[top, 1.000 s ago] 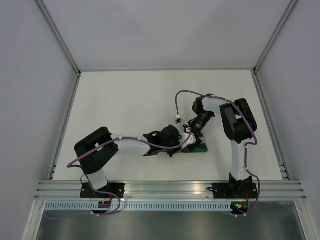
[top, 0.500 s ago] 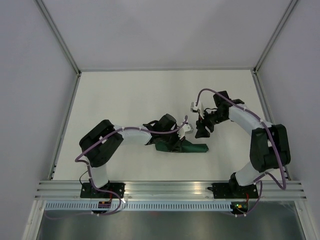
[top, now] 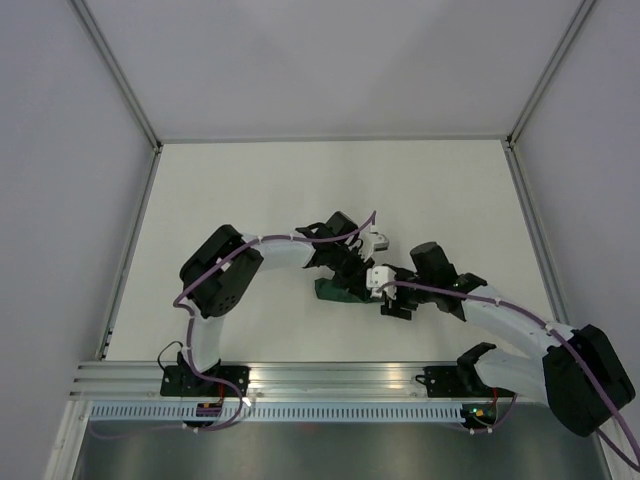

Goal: Fold the napkin, place the utensils inside, and roll it up
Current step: Roll the napkin with the utensil

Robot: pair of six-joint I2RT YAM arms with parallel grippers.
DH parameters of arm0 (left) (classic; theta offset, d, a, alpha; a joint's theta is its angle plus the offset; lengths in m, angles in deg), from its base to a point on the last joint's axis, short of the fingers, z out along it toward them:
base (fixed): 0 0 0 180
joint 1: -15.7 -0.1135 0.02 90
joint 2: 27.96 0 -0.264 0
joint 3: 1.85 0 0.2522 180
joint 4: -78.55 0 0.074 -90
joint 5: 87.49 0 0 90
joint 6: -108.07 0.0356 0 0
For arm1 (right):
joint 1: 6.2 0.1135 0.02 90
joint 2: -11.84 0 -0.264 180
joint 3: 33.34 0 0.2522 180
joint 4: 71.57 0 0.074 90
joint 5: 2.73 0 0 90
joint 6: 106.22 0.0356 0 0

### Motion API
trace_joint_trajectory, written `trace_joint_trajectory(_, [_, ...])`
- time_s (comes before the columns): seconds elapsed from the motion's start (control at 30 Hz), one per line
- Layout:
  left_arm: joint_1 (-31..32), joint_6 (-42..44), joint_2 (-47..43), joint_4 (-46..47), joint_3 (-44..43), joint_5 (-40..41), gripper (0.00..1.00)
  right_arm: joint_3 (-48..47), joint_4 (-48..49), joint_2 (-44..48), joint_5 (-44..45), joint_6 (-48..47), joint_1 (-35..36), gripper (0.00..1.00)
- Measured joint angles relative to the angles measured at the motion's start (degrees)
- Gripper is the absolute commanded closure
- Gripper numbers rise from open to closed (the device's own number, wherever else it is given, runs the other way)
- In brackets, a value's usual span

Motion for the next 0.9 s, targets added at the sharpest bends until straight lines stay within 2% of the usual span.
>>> trace_joint_trajectory(0.13, [-0.52, -0.85, 2.12, -2.97, -2.97, -1.81, 0.96, 5.07, 5.99, 0.66, 6.93, 0.02, 7.43, 0.26])
trace_joint_trajectory(0.4, [-1.27, -1.51, 4.04, -6.01, -5.55, -4.09, 0.93, 7.50, 15.23, -1.88, 15.91, -0.13, 13.40, 0.29])
trace_joint_trajectory(0.47, [-1.31, -1.51, 4.11, -6.10, -5.66, -4.22, 0.90, 7.93, 16.94, -2.51, 17.05, -0.31, 14.01, 0.38])
trace_joint_trajectory(0.5, [-1.36, -1.53, 4.22, -6.27, -5.79, -4.26, 0.86, 8.09, 17.66, -2.86, 17.70, -0.39, 14.25, 0.44])
trace_joint_trajectory(0.53, [-1.38, -1.51, 4.26, -6.38, -5.88, -4.35, 0.82, 8.26, 18.27, -3.23, 18.14, -0.61, 14.29, 0.56])
trace_joint_trajectory(0.57, [-1.42, -1.53, 4.35, -6.54, -6.01, -4.50, 0.79, 8.31, 18.62, -3.45, 18.58, -0.94, 14.36, 0.62])
trace_joint_trajectory(0.6, [-1.44, -1.53, 4.39, -6.75, -6.03, -4.79, 0.70, 8.35, 19.28, -3.74, 18.93, -1.07, 14.38, 0.65])
trace_joint_trajectory(0.73, [-1.51, -1.81, 4.42, -7.15, -6.10, -5.35, 0.55, 8.35, 19.76, -4.31, 19.74, -1.44, 14.45, 0.72])
trace_joint_trajectory(0.9, [-1.73, -2.32, 2.60, -7.50, -6.08, -1.46, 0.53, 6.84, 18.05, -5.49, 19.65, -1.53, 14.45, 0.75])
